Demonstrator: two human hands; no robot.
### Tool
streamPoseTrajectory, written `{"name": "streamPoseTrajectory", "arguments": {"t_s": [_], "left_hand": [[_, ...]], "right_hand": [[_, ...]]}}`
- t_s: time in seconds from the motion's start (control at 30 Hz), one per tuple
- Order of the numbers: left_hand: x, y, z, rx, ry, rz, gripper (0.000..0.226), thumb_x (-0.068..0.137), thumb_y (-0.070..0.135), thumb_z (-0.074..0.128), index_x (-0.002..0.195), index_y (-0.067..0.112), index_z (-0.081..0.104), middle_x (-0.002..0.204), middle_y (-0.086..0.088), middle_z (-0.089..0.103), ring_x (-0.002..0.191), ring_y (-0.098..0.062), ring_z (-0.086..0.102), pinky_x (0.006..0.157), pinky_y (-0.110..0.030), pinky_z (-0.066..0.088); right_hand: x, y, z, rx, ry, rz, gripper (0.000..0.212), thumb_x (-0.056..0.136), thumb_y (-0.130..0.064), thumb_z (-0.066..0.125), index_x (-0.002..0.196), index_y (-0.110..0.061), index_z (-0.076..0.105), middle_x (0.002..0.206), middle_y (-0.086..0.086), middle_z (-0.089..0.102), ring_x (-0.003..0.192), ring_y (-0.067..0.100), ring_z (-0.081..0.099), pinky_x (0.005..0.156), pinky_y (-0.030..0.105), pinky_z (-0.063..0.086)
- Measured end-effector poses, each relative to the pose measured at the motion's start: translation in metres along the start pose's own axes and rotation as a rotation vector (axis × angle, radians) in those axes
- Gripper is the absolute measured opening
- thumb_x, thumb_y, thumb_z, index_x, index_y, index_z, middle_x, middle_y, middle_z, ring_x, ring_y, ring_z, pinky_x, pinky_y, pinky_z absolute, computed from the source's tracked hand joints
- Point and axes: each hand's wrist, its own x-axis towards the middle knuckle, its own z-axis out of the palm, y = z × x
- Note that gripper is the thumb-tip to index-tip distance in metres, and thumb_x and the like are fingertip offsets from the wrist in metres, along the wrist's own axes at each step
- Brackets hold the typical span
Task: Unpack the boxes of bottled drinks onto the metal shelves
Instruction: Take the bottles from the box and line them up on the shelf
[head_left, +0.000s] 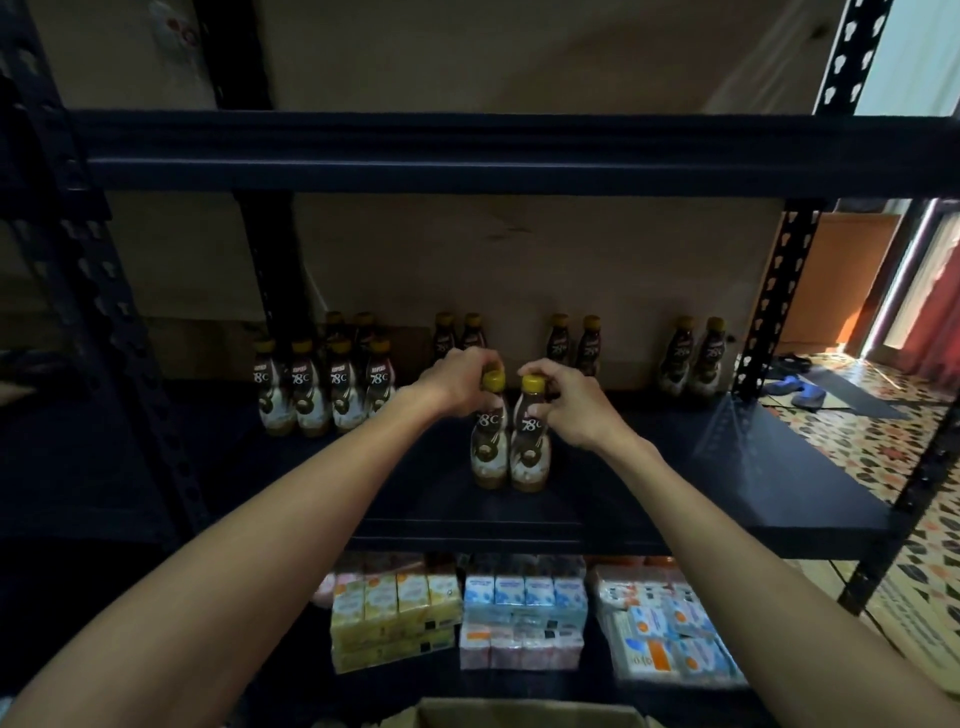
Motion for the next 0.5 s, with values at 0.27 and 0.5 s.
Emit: {"name": "streamPoseTrajectory", "arguments": {"t_s": [0.27, 0.5], "left_hand": [[0.010, -0.040, -0.022, 0.219, 0.021, -0.069, 0.044, 0.086, 0.031, 0.073, 0.123, 0.029, 0.049, 0.119, -0.004, 0.058, 0.114, -0.027, 0.055, 0.090, -0.044, 0.048], [0.025, -0.065, -0.033, 0.487, 0.170, -0.024, 0.038, 0.086, 0.033, 0.073, 0.121, 0.024, 0.060, 0.120, -0.001, 0.064, 0.116, -0.023, 0.057, 0.096, -0.043, 0.041]], "right_hand": [[0.041, -0.015, 0.046, 0.026, 0.009, -0.057, 0.042, 0.090, -0.008, 0.070, 0.121, -0.034, 0.060, 0.116, 0.004, 0.065, 0.107, 0.017, 0.062, 0.076, 0.015, 0.045], [0.081, -0.023, 0.080, 0.036, 0.022, -0.022, 0.046, 0.090, -0.012, 0.071, 0.126, -0.036, 0.057, 0.122, 0.008, 0.062, 0.123, 0.022, 0.051, 0.091, 0.022, 0.040]]}}
